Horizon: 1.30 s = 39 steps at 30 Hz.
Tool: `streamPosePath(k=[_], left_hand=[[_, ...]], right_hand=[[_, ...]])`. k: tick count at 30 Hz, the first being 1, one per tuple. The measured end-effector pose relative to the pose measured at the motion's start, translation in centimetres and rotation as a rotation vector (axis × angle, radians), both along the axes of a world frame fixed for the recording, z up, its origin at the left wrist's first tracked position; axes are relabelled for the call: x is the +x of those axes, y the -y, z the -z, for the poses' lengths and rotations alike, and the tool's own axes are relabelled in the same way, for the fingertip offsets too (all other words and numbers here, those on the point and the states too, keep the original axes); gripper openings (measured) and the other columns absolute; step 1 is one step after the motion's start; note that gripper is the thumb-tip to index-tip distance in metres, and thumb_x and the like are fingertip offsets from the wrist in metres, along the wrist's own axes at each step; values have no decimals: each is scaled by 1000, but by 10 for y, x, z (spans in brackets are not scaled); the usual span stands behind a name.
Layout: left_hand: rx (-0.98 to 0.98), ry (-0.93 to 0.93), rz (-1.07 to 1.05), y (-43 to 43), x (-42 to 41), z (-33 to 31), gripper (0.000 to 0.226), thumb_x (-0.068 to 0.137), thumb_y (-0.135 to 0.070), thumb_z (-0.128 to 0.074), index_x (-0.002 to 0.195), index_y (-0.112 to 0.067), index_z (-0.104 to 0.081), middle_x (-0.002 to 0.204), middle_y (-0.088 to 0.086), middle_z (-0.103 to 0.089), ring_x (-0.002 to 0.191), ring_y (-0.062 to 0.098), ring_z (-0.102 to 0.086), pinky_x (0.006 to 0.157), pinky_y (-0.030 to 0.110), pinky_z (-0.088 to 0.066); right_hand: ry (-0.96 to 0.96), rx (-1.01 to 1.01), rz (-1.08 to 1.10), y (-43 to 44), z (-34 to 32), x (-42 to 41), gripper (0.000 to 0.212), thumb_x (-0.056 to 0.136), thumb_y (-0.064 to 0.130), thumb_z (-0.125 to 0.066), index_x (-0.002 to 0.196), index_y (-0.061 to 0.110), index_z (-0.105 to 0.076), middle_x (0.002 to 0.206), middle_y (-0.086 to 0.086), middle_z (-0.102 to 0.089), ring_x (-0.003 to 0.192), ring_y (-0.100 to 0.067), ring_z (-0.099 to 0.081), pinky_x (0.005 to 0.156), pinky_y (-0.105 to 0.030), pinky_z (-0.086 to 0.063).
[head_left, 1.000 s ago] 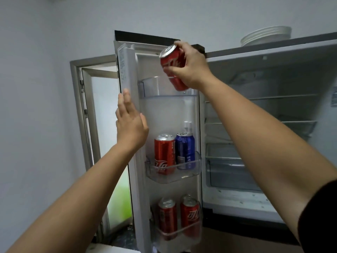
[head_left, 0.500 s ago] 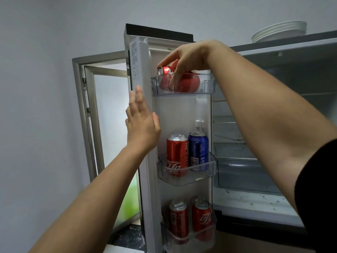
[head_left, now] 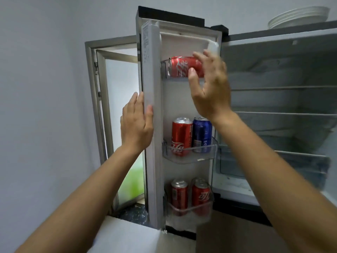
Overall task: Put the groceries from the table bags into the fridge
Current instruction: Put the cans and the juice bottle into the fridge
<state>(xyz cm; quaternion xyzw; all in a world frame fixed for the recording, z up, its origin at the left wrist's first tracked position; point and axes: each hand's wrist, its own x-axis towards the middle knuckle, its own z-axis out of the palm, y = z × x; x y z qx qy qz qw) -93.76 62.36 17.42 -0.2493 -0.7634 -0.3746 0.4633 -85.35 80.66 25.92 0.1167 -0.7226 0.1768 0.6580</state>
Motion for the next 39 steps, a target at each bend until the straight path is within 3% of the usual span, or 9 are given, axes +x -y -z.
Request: streamPosePath(k=[2,5,10,14,18,21,27,32,39], left_hand=[[22,34,-36,15,16,38,60,101,-49,-23,151,-18,-35,158,4,-34,146,17,-27,119,36,-21],[-48,131,-105,48,46,108,60,100,-48,-23,150,-18,-37,158,4,-34,145,19,-29,118,41,-22],[-179,391,-343,133,104,215,60,99,-47,-28,148,-14,-38,157,11,-33,143,29,-30,114,48,-28],[-256,581,-591,224,160,252,60,99,-48,-31,150,-15,-35,160,10,-26,147,27,-22,117,50,-24],[-235,622,-802,315,213,244,66,97,-53,-25,151,-17,-34,161,10,-23,149,26,-17,119,49,-14],[-196,637,-915,386,260,241,65,98,-53,-24,152,-18,-31,162,9,-20,149,27,-16,120,51,-16],[-169,734,-1071,546,373,270,66,98,-53,-24,153,-18,-31,163,9,-19,149,27,-17,119,48,-18],[-132,848,-1156,669,463,298,67,98,-59,-17,154,-22,-27,164,5,-15,151,23,-12,120,49,-20],[-26,999,-1255,785,517,333,62,101,-54,-21,153,-23,-28,164,5,-16,150,24,-17,118,50,-24]], right_hand=[[-19,-39,30,7,63,-5,47,96,33,-51,139,13,-52,147,-14,-45,136,-27,-42,110,-47,-38],[145,-94,22,30,160,-8,58,94,36,-54,146,13,-42,157,-17,-31,147,-32,-26,119,-53,-23],[335,86,-21,93,269,-9,69,89,42,-59,148,13,-39,161,-21,-18,151,-39,-11,122,-54,-4],[452,150,-212,177,310,-6,68,86,33,-63,147,10,-42,158,-24,-26,148,-40,-19,120,-56,-14],[603,169,-415,277,329,14,68,87,32,-62,148,11,-39,156,-19,-31,147,-38,-23,117,-56,-20],[686,228,-543,360,340,42,66,90,33,-60,148,11,-37,153,-17,-36,144,-36,-29,114,-53,-27],[753,336,-738,540,360,102,54,90,33,-53,138,9,-51,135,-13,-53,126,-30,-49,103,-46,-45],[856,467,-840,681,381,158,43,90,27,-63,131,12,-57,127,-11,-58,113,-31,-57,86,-38,-50],[1056,654,-964,831,417,204,43,98,37,-50,139,26,-50,135,3,-51,125,-18,-48,86,-33,-49]])
